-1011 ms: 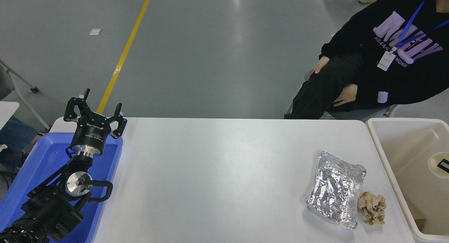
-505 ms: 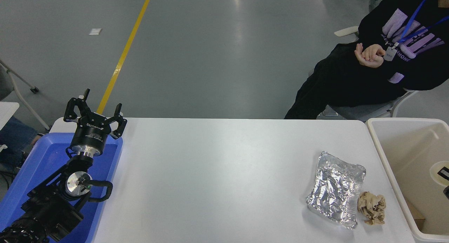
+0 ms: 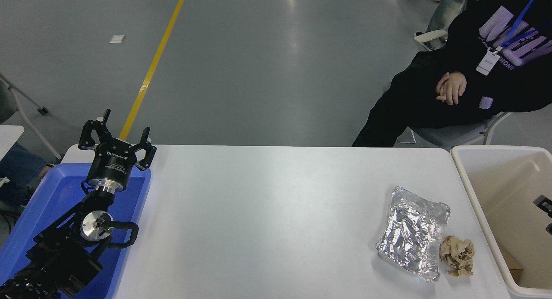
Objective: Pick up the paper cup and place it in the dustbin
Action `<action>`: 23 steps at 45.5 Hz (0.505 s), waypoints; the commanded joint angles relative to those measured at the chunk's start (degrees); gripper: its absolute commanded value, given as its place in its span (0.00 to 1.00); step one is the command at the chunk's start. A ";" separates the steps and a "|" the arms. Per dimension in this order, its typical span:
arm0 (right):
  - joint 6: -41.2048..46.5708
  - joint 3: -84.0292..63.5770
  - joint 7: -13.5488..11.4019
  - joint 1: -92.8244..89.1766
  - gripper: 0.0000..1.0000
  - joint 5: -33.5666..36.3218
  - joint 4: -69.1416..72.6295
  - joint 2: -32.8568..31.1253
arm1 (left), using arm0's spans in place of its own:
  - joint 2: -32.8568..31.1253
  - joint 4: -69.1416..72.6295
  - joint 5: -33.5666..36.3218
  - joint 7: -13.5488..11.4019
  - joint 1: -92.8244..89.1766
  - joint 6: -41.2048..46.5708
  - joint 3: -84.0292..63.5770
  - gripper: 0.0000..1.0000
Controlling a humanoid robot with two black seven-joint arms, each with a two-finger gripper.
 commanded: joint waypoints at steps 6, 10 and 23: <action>3.54 -18.58 -0.02 23.23 1.00 0.01 25.29 -8.70 | 0.00 0.00 0.10 0.09 -0.01 0.00 -0.01 0.98; 5.65 -25.54 -0.02 29.56 1.00 0.02 30.12 -7.47 | 0.00 0.00 0.10 0.09 -0.01 0.00 -0.01 0.98; 26.20 -34.86 -0.46 45.99 1.00 -0.69 33.65 -5.80 | 0.00 0.00 0.10 0.09 -0.01 0.00 0.08 0.98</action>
